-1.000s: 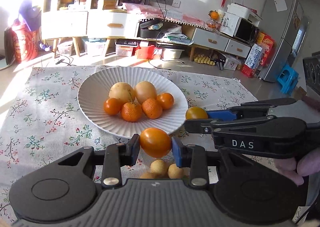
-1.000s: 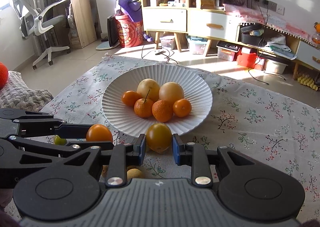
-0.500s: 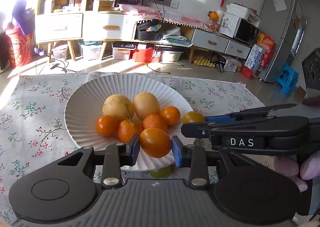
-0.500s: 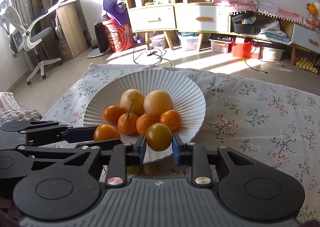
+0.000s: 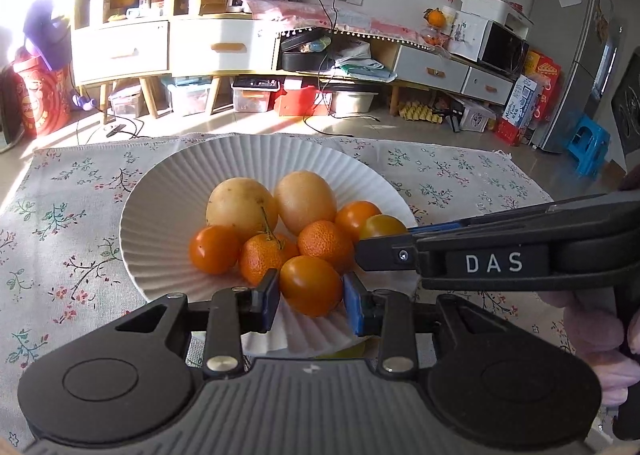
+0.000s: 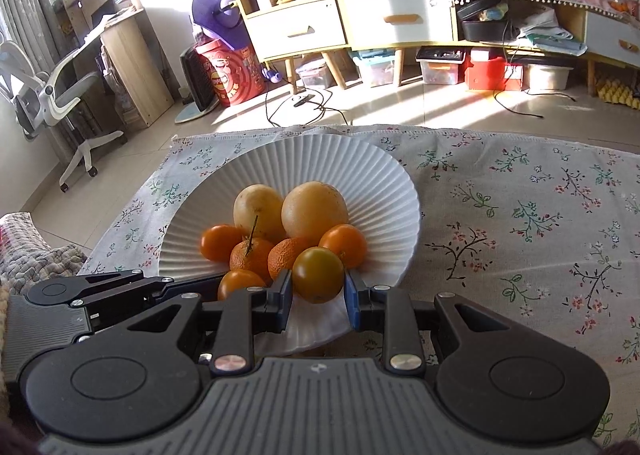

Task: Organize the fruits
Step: 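Carry both held fruits up and into the white bowl, then open both tools to release the fruits among the others in the bowl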

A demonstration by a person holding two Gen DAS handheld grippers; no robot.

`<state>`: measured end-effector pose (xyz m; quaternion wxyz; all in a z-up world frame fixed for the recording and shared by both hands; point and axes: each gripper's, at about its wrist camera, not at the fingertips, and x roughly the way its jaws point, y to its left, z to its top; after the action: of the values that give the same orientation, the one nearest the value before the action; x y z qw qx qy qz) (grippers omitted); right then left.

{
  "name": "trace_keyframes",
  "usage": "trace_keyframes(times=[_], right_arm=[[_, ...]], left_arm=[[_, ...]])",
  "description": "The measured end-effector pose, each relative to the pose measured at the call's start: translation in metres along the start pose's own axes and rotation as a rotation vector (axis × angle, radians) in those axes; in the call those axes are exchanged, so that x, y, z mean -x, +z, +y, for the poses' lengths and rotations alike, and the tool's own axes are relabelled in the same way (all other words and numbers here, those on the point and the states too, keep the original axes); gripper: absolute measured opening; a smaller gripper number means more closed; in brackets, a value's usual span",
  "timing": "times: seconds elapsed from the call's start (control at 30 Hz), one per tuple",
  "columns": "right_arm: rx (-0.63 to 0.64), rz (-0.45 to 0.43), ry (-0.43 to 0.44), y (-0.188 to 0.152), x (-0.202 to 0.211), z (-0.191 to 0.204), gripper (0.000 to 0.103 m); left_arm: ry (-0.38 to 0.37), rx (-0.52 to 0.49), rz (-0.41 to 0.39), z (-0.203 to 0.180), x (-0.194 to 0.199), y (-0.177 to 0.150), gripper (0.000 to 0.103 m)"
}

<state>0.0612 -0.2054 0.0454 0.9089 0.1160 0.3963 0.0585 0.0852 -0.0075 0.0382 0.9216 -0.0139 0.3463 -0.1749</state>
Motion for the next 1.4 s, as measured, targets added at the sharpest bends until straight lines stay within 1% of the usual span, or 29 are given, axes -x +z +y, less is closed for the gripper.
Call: trace_keyframes(times=[0.27, 0.37, 0.4, 0.47, 0.5, 0.57, 0.6, 0.7, 0.77, 0.83, 0.87, 1.0, 1.17, 1.23, 1.4], right_arm=[[-0.011, 0.005, -0.006, 0.001, 0.000, -0.003, 0.025], [-0.015, 0.004, -0.004, 0.002, 0.000, -0.003, 0.028], [-0.016, 0.005, -0.004, 0.002, 0.000, -0.002, 0.028], [-0.019, 0.002, -0.004, 0.003, 0.001, -0.003, 0.029], [-0.021, 0.000, -0.005, 0.003, 0.001, -0.003, 0.030], [-0.023, -0.002, -0.006, 0.003, 0.002, -0.003, 0.032], [-0.023, -0.003, -0.005, 0.004, 0.002, -0.003, 0.033], [-0.018, 0.000, -0.003, 0.003, 0.005, -0.002, 0.041], [-0.003, -0.001, -0.004, 0.003, 0.007, 0.000, 0.044], [0.014, -0.009, -0.004, 0.002, 0.011, 0.003, 0.051], [0.021, -0.013, -0.003, 0.002, 0.013, 0.004, 0.052], [0.031, -0.028, 0.001, 0.002, 0.021, 0.006, 0.060], [0.033, -0.044, 0.007, 0.000, 0.030, 0.007, 0.068], [0.035, -0.047, 0.008, -0.001, 0.033, 0.007, 0.074], [0.046, -0.049, -0.002, -0.007, 0.041, 0.005, 0.080]], left_arm=[[0.012, -0.020, -0.003, -0.006, -0.001, 0.002, 0.025], [0.021, -0.026, -0.004, -0.007, -0.001, 0.003, 0.027], [0.025, -0.029, -0.003, -0.008, -0.001, 0.003, 0.028], [0.025, -0.035, -0.004, -0.007, -0.001, 0.003, 0.037], [0.025, -0.039, -0.004, -0.007, 0.000, 0.003, 0.039], [0.027, -0.049, -0.006, -0.007, 0.001, 0.003, 0.046], [0.027, -0.051, -0.006, -0.007, 0.002, 0.003, 0.048], [0.021, -0.047, -0.008, -0.007, 0.006, 0.004, 0.054], [0.014, -0.050, -0.014, -0.008, 0.009, 0.004, 0.060], [0.009, -0.056, -0.017, -0.008, 0.013, 0.004, 0.065], [0.009, -0.057, -0.016, -0.008, 0.014, 0.003, 0.067], [0.003, -0.056, -0.011, -0.005, 0.022, -0.001, 0.071], [-0.008, -0.054, -0.010, -0.002, 0.033, -0.006, 0.080], [-0.015, -0.051, -0.008, -0.001, 0.036, -0.008, 0.081], [-0.024, -0.047, -0.016, 0.000, 0.047, -0.012, 0.086]])
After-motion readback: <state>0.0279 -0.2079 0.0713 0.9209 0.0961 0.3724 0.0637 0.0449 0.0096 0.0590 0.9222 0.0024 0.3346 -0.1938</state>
